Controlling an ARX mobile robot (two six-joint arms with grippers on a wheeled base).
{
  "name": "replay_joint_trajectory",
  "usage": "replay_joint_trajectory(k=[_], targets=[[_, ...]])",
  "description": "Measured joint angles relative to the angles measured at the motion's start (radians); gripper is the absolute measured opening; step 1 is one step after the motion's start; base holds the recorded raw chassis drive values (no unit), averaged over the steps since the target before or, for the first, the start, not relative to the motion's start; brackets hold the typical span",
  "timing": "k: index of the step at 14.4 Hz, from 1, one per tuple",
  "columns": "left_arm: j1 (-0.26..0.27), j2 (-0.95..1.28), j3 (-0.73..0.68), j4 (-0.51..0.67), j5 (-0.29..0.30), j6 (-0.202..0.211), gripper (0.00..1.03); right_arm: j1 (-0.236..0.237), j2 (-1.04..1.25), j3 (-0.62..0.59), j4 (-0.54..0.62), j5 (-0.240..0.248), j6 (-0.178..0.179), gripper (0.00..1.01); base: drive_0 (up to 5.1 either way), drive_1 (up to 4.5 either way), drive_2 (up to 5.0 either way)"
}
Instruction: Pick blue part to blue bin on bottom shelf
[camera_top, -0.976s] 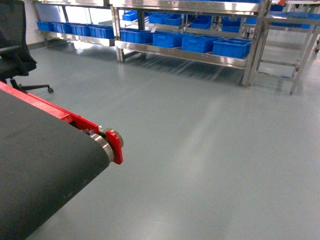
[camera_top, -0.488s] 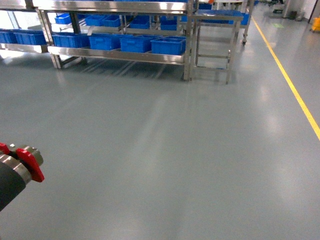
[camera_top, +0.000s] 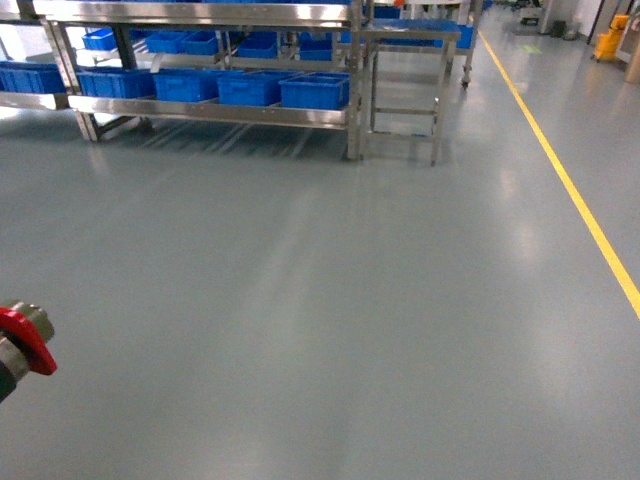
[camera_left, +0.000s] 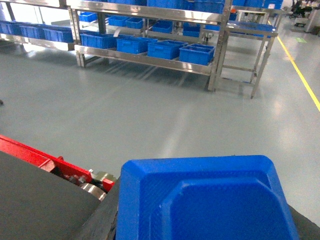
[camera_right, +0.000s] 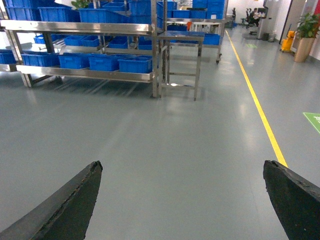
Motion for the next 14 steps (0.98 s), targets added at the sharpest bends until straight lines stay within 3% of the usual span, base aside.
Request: replay_joint_trajectory(k=[7,14], targets=[[0.0,0.0,0.0,0.0,-0.001,0.0,0.43,0.0,0.0,0.0,0.0,0.0,0.0,0.98,-1.5,-1.48,-1.5],[-0.002,0.0,0.0,0.0,0.002,0.0,0.43,0.0,0.0,0.0,0.0,0.0,0.0,0.98,-0.1,-0.08,-0.1]])
